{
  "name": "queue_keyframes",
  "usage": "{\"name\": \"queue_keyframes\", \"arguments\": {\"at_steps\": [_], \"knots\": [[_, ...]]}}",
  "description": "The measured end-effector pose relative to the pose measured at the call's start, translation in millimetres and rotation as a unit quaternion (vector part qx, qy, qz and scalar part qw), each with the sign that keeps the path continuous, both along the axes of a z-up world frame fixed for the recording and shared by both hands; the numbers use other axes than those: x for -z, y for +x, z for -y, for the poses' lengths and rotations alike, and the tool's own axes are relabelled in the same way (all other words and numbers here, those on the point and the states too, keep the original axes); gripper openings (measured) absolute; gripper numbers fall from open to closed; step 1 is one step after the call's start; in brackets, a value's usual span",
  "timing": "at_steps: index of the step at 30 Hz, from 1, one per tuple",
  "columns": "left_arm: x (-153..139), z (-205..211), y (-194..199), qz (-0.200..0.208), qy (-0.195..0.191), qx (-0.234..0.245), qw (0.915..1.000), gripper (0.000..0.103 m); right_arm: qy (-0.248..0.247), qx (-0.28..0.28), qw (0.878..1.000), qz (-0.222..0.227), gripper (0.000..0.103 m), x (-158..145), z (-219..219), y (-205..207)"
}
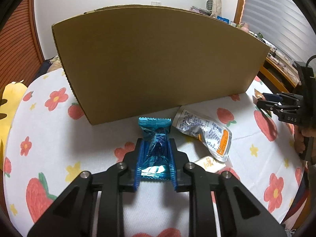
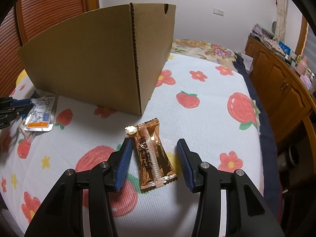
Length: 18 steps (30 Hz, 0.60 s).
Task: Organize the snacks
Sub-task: 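Grasp the blue foil candy with the left tool while the right tool grasps the copper packet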
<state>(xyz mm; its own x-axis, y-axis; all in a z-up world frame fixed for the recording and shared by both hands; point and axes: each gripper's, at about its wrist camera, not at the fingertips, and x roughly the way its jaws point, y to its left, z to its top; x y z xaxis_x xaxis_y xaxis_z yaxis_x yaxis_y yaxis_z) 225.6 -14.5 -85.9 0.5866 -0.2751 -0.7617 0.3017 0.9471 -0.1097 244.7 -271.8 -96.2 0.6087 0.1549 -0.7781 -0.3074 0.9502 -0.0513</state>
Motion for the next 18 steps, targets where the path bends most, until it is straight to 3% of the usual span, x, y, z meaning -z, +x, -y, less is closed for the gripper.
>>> {"name": "queue_keyframes", "arguments": {"at_steps": [10,16,18], "knots": [[-4,-10,-6,0.009,-0.005,-0.011,0.9999,0.02,0.0,-0.001,1.0,0.001,0.046,0,0,0],[-16,-14,-22,0.02,-0.018,-0.007,0.9996,0.02,-0.009,-0.003,1.0,0.007,0.023,0,-3,-2],[-23,-16,-27,0.028,-0.022,-0.006,0.9993,0.02,-0.013,-0.001,1.0,0.008,0.022,-1,-4,-2]]}}
